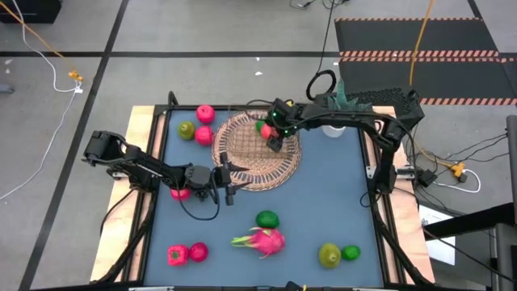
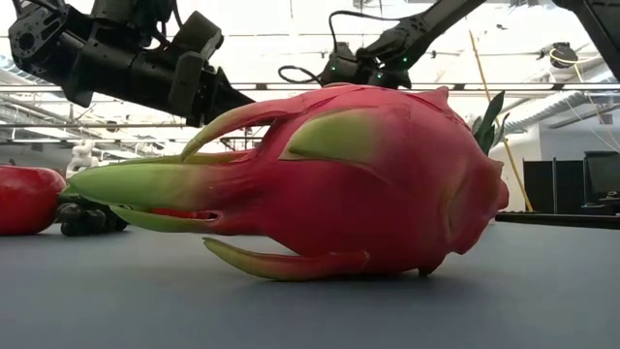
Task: Build produce basket
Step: Put the apple into the gold wire basket, then put the lime into the gold wire basket
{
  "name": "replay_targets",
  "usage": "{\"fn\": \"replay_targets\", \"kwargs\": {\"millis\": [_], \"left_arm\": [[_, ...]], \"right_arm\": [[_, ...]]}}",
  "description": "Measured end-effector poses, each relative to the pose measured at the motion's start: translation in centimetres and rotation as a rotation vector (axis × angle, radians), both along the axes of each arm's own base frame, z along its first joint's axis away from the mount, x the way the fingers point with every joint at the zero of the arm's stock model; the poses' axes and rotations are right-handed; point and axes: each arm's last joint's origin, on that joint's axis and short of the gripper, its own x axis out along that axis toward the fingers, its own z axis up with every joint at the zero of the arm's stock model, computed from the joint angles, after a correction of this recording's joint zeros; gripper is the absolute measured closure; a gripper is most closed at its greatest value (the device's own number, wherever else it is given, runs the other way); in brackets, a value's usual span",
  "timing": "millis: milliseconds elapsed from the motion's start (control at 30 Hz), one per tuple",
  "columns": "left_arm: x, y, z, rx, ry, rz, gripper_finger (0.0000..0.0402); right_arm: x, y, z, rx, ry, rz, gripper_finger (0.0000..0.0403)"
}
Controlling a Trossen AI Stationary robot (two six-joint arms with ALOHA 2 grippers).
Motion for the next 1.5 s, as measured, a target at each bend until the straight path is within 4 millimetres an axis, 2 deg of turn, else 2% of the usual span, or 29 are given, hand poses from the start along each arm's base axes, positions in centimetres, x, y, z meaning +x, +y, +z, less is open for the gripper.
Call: {"fn": "replay_targets", "kwargs": {"millis": [133, 333, 600, 733, 867, 1000, 1100, 1167, 1233, 1333, 1500], "left_arm": [[0.0, 0.0, 0.0, -0.001, -0.001, 0.0, 0.0176], [0.0, 0.0, 0.0, 0.0, -0.001, 0.0, 0.0176], [0.0, 0.0, 0.0, -0.002, -0.001, 0.001, 0.0176], [0.0, 0.0, -0.1, -0.003, 0.006, 0.001, 0.0176], [0.0, 0.0, -0.1, -0.002, 0.011, 0.001, 0.0176], [0.0, 0.0, -0.1, -0.007, 0.012, 0.002, 0.0176], [0.0, -0.1, -0.1, -0.025, 0.01, 0.001, 0.0176], [-0.1, -0.2, -0.2, -0.031, 0.013, -0.002, 0.0176], [-0.1, -0.5, -0.3, -0.031, 0.025, -0.011, 0.0176], [-0.2, -0.8, -0.4, -0.031, 0.034, -0.024, 0.0176], [-0.2, -1.1, -0.4, -0.032, 0.034, -0.033, 0.0176]], "right_arm": [[-0.1, 0.0, -0.1, -0.001, 0.012, 0.008, 0.0112], [-0.2, 0.2, -0.1, -0.054, 0.047, 0.131, 0.0107], [-0.1, 0.6, 0.4, -0.094, 0.036, 0.194, 0.0054], [-0.4, 0.9, 1.9, -0.108, 0.003, 0.157, 0.0045], [-1.0, 2.1, 4.9, -0.205, -0.048, 0.076, 0.0045], [-2.1, 4.7, 8.5, -0.315, -0.102, 0.053, 0.0044], [-2.8, 7.7, 10.7, -0.257, -0.199, 0.07, 0.0044], [-3.3, 10.3, 11.3, -0.207, -0.278, 0.136, 0.0044], [-3.7, 13.2, 11.0, -0.194, -0.335, 0.204, 0.0044], [-4.5, 17.1, 9.1, -0.238, -0.368, 0.243, 0.0047], [-6.0, 20.6, 4.9, -0.319, -0.347, 0.185, 0.0067]]}}
